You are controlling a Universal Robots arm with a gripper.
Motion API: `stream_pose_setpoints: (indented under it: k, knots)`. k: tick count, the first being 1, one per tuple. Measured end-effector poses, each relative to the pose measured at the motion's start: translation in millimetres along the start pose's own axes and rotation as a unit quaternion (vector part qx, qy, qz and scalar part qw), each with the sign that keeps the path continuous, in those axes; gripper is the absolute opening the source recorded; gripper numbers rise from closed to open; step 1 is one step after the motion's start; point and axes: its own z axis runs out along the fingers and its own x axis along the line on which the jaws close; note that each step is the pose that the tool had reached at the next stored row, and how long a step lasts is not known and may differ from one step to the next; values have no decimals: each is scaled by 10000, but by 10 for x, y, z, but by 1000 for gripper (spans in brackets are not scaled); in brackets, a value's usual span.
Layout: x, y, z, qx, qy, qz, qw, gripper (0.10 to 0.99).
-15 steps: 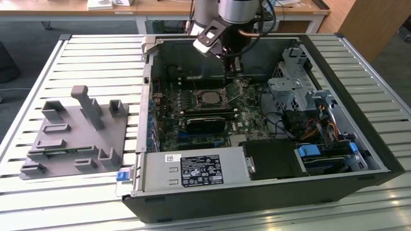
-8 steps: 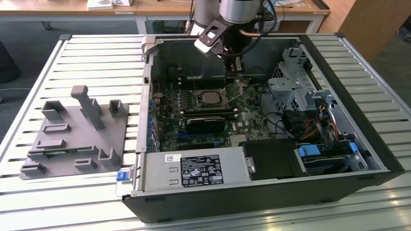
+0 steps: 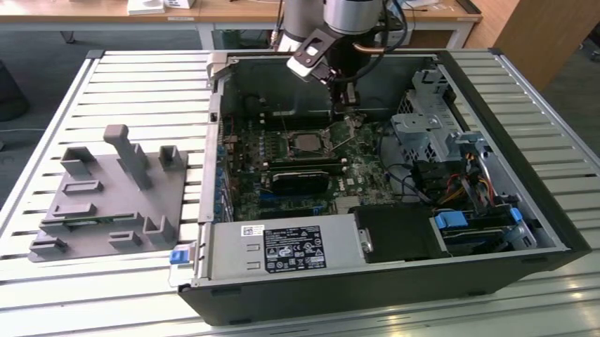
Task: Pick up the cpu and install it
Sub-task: 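Close the cpu cover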
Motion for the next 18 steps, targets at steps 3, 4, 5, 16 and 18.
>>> stream_pose_setpoints:
  k: [3,4,5,16,18]
  knots:
    - [5,45,4,0,-1,-1,10000,106]
    - [9,59,6,0,-1,0,10000,106]
    - [14,74,8,0,0,-1,10000,106]
    - [78,121,40,0,1,0,10000,106]
    - [87,125,52,0,-1,0,10000,106]
